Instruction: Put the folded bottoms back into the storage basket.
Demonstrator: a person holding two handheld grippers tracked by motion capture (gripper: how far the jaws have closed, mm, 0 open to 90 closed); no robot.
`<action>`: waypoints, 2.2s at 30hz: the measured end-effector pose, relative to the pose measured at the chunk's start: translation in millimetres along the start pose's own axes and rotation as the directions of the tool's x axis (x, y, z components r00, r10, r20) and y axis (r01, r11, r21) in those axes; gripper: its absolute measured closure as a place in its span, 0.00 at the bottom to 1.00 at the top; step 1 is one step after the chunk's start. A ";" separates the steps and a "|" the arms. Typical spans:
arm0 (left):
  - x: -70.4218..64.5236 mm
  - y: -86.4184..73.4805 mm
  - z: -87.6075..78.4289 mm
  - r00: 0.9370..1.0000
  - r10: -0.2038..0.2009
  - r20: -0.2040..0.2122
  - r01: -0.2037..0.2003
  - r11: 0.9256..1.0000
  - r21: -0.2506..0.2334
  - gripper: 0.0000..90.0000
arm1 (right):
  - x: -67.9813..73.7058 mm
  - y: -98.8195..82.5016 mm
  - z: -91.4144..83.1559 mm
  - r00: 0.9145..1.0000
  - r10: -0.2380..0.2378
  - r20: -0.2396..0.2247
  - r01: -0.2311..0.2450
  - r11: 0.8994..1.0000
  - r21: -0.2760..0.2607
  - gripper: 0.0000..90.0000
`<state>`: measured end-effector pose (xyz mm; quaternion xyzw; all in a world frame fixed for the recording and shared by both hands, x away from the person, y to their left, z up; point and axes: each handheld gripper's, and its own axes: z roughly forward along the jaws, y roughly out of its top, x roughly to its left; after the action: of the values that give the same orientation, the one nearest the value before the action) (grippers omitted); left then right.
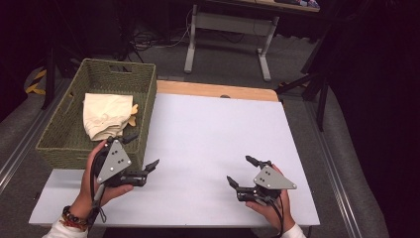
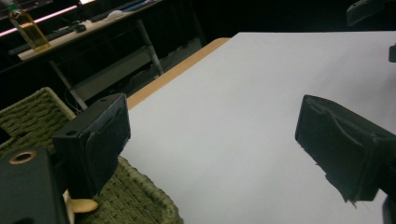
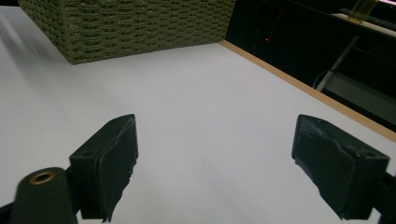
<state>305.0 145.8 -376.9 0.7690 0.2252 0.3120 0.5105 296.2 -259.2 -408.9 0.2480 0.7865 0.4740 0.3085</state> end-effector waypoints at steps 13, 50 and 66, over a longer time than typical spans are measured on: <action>-11.7 -24.2 0.7 0.999 0.002 0.034 -0.003 1.000 0.027 0.11 | 3.0 -7.1 -1.7 1.000 -0.023 0.012 0.022 1.000 0.005 0.17; -31.2 -78.9 3.3 0.995 -0.065 0.076 0.052 0.986 0.157 0.10 | 5.7 -37.5 -0.9 0.999 -0.018 0.031 0.017 0.998 0.058 0.16; -27.2 -77.4 1.4 0.995 -0.064 0.079 0.052 0.988 0.145 0.09 | 17.8 -31.9 -0.3 0.998 -0.057 -0.003 0.057 0.997 0.047 0.16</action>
<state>284.7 156.1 -455.7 0.8091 0.2476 0.2478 0.4719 280.6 -260.9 -441.9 0.2323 0.8044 0.4467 0.3155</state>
